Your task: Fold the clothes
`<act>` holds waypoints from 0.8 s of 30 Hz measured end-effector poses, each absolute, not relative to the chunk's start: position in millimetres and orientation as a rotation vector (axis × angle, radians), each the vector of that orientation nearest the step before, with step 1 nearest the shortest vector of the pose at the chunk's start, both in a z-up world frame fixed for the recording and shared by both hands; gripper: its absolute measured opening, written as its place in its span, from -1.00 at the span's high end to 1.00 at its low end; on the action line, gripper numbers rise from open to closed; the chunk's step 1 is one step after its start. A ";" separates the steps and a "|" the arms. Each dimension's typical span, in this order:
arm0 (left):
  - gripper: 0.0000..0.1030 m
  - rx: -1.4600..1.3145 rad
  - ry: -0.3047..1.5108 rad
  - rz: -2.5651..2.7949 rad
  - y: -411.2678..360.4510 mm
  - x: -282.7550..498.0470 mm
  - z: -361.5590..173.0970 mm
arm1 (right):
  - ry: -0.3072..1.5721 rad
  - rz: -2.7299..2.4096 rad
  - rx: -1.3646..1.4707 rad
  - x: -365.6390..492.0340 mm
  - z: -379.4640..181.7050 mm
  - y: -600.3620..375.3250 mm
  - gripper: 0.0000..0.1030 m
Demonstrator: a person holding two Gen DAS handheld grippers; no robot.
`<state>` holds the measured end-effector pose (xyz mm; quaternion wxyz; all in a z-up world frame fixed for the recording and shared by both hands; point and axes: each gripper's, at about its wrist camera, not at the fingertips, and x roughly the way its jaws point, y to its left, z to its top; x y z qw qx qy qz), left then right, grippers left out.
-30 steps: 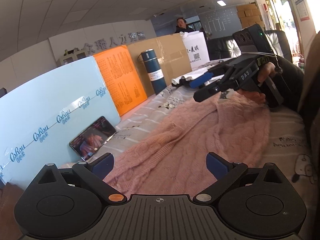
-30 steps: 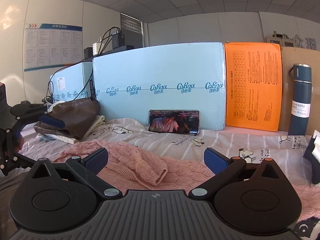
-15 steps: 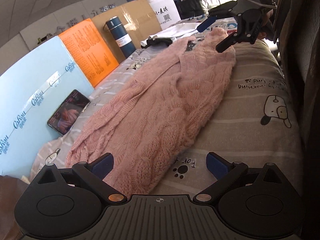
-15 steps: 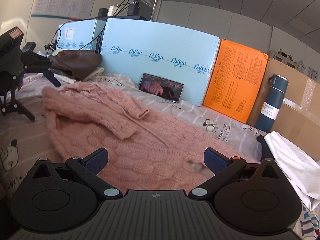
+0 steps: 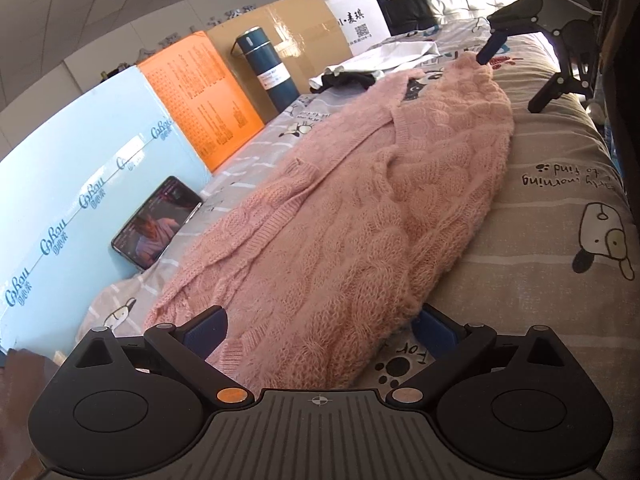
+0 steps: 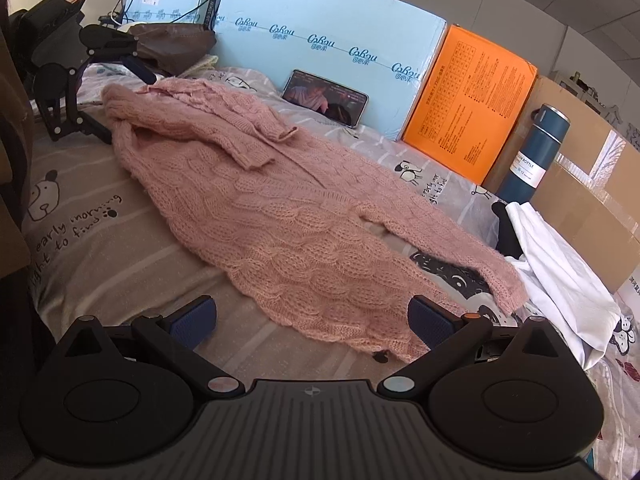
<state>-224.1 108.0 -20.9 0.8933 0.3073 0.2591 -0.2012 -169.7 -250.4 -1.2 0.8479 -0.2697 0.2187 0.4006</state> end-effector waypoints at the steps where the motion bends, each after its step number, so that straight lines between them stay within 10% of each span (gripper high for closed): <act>1: -0.95 0.638 0.538 -0.404 109.1 -223.4 -21.1 | 0.462 0.844 -0.565 -168.6 -1.8 -250.3 -1.00; 13: -0.87 0.567 0.503 -0.331 123.3 -214.5 -19.2 | 0.431 0.948 -0.561 -160.1 -3.6 -227.8 -1.00; 21: 0.28 0.527 0.536 -0.431 123.3 -213.4 -18.1 | 0.442 0.876 -0.566 -151.4 -4.0 -227.5 -0.96; 24: 0.37 0.506 0.518 -0.427 123.9 -212.2 -14.7 | 0.440 0.845 -0.570 -150.5 -3.8 -232.7 -0.95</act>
